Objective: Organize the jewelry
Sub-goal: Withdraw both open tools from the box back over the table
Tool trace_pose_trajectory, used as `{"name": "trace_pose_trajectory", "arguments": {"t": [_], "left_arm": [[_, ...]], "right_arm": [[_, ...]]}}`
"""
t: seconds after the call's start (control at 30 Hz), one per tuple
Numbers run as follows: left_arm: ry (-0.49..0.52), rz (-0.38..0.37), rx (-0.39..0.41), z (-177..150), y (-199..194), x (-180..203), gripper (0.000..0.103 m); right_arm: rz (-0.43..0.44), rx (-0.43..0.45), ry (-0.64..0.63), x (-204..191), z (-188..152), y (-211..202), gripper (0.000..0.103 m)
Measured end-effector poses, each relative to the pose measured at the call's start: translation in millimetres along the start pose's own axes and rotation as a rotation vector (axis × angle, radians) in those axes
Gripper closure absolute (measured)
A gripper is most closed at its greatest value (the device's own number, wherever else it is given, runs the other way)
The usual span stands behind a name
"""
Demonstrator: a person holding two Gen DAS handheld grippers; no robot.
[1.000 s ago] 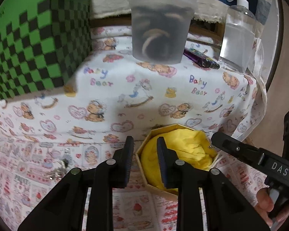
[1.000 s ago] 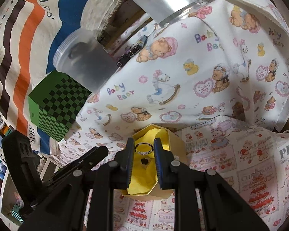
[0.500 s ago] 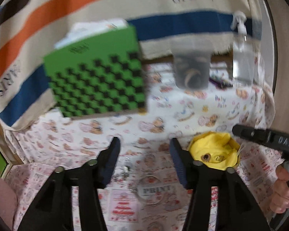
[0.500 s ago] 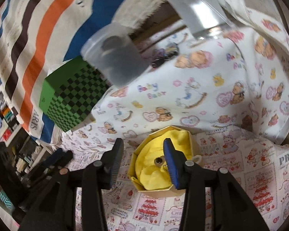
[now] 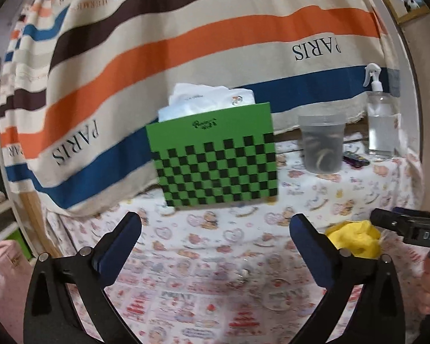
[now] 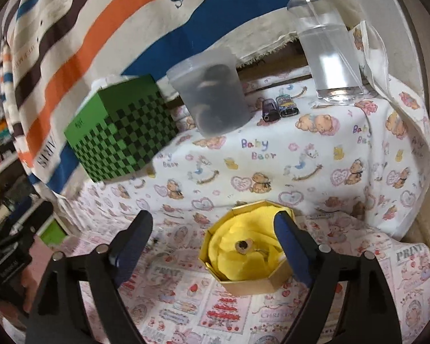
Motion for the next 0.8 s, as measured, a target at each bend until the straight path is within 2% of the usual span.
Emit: {"name": "trace_pose_trajectory", "arguments": {"t": [0.17,0.27,0.6,0.8], "left_arm": [[-0.030,0.002,-0.031,-18,15,-12,0.001],[-0.054,-0.012,-0.103,-29,29,-19,0.001],[-0.125,0.000,-0.213,-53,56,-44,0.001],[-0.195,-0.009,-0.311,-65,73,-55,0.001]], "right_arm": [[-0.032,0.031,-0.071,-16,3,-6,0.007],[-0.057,0.045,-0.113,-26,5,-9,0.004],[-0.099,0.020,-0.124,-29,-5,1,0.004],[-0.119,-0.006,-0.106,-23,-11,6,0.003]]}}
Point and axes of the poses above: each gripper's, at about its wrist camera, not at the fingertips, and y roughly the way its jaws point, x to its right, z to its top, the point moved 7 cm from there along y, roughly the way its jaws point, and after that the axes turned 15 degrees about -y, right-handed, at the moved point
